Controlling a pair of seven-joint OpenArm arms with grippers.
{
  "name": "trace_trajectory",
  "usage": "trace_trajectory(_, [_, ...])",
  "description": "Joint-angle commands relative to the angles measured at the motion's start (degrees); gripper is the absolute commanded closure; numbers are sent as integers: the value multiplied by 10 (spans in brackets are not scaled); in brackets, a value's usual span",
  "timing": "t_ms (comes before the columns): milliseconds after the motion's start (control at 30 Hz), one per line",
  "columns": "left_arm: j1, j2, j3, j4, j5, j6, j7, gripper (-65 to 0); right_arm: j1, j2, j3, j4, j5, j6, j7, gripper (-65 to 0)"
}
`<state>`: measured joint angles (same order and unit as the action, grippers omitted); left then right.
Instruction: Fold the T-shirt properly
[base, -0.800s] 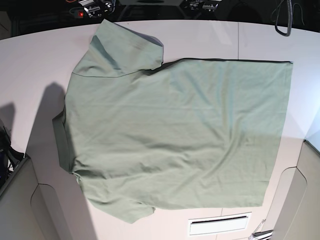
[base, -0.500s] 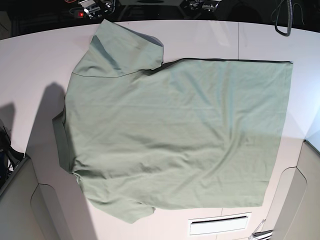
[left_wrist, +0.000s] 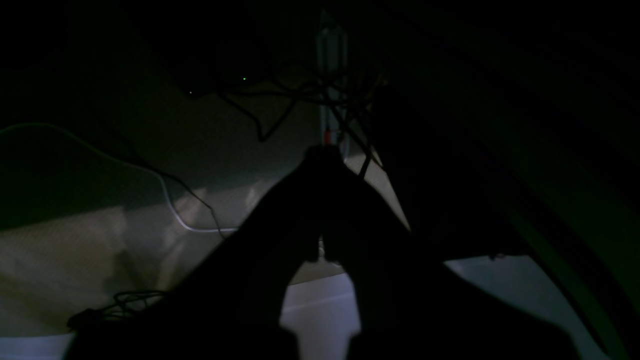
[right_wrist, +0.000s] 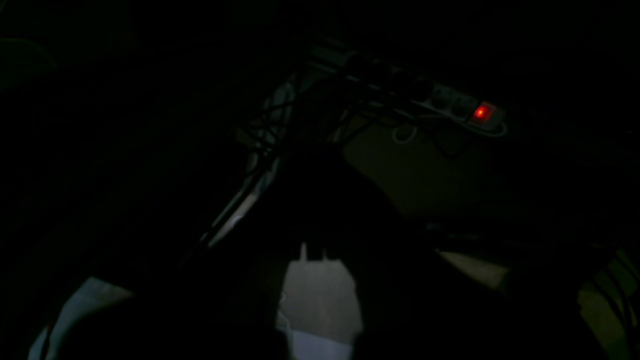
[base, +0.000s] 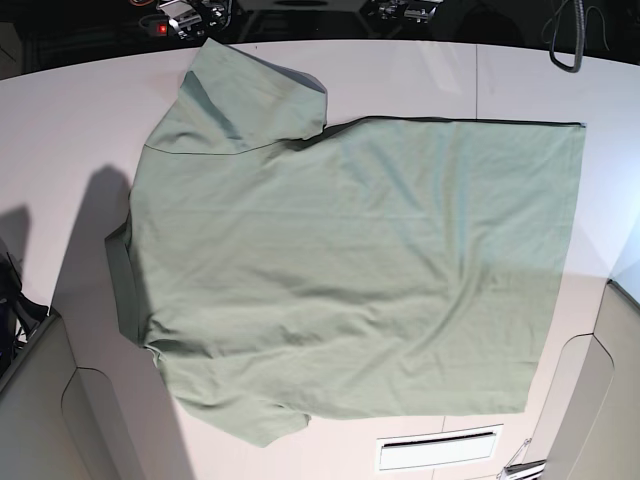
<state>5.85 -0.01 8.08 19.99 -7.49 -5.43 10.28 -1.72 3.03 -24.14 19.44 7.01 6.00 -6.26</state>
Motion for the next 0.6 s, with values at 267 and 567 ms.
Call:
trace_trajectory(267, [-1, 1, 1, 3, 0, -4, 3, 0, 2, 1, -1, 3, -2, 2, 2, 0])
trace_trajectory(567, [8, -2, 1, 11, 0, -4, -9, 0, -7, 10, -1, 6, -2, 4, 2, 0])
